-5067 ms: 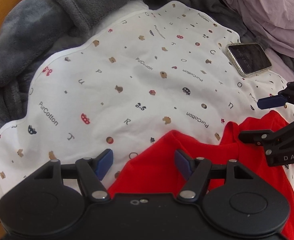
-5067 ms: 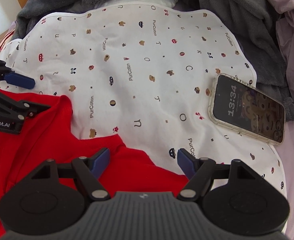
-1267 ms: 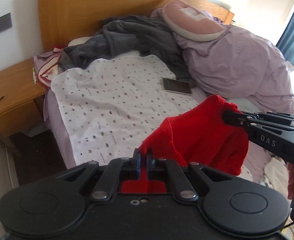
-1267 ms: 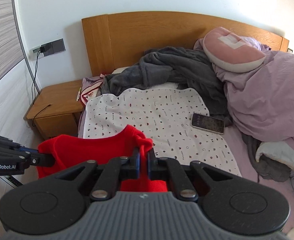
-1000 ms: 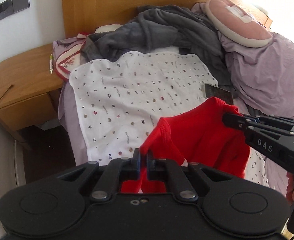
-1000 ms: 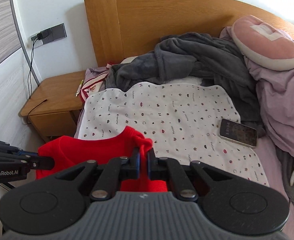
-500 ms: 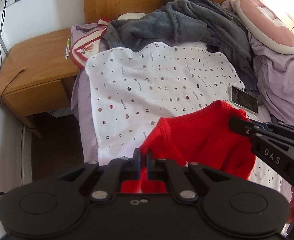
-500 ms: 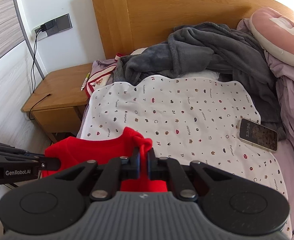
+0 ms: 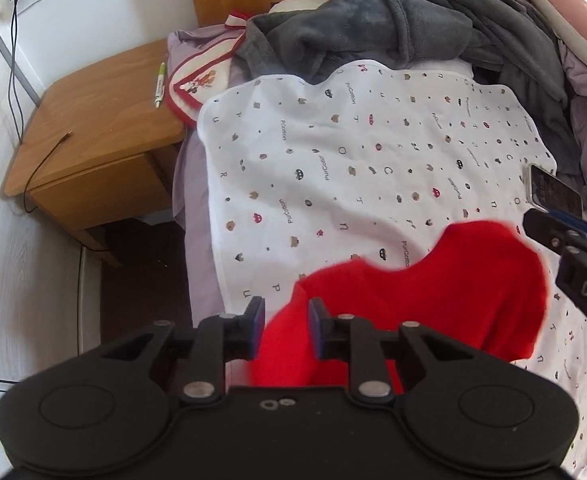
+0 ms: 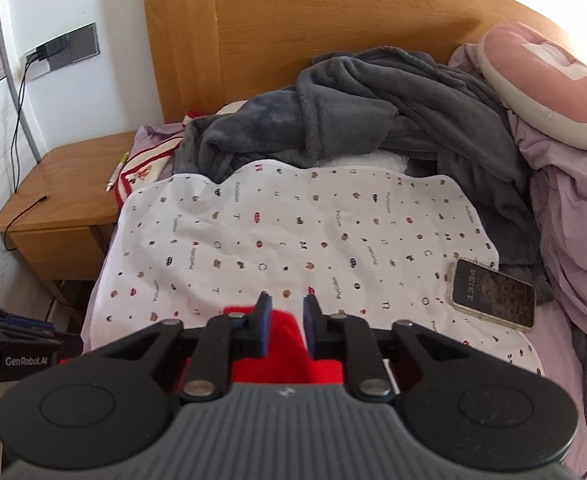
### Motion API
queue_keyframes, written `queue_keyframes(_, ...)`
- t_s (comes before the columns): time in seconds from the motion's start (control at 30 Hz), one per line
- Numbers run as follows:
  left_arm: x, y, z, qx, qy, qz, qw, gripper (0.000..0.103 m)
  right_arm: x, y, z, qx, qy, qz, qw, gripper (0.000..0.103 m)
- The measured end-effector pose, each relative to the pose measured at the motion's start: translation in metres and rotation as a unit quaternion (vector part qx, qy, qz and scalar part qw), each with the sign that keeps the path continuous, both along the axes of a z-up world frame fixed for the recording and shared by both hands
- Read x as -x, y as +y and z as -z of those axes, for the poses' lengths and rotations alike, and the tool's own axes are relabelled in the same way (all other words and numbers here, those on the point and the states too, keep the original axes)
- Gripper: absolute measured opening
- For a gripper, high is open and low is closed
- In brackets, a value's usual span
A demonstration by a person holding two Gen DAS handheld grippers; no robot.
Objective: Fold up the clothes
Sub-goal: 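Lay the red garment flat on the sheet and open both grippers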
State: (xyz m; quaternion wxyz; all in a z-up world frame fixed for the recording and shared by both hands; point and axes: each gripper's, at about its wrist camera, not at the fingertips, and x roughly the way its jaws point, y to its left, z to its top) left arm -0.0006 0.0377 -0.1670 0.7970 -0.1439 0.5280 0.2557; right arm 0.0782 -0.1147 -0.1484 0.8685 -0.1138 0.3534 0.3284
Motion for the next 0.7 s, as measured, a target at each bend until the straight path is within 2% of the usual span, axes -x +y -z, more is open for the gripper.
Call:
queue_keyframes(0.03, 0.001, 0.000, -0.001, -0.001, -0.002, 0.001, 1.0000, 0.023, 0.000, -0.006, -0.004, -0.013, -0.004, 0.006, 1.000, 0.055)
queue_keyframes(0.1, 0.004, -0.003, -0.004, -0.006, -0.002, 0.004, 1.0000, 0.023, 0.002, -0.020, -0.014, -0.046, -0.012, 0.012, 0.999, 0.055)
queue_keyframes(0.33, 0.022, -0.020, -0.028, -0.014, -0.009, 0.025, 0.9995, 0.024, 0.026, -0.053, -0.045, -0.079, -0.025, 0.016, 0.996, 0.055)
queue_keyframes(0.7, 0.113, -0.062, -0.103, 0.000, -0.032, 0.048, 0.9983, 0.024, 0.121, -0.112, -0.121, -0.097, -0.066, 0.043, 0.992, 0.055)
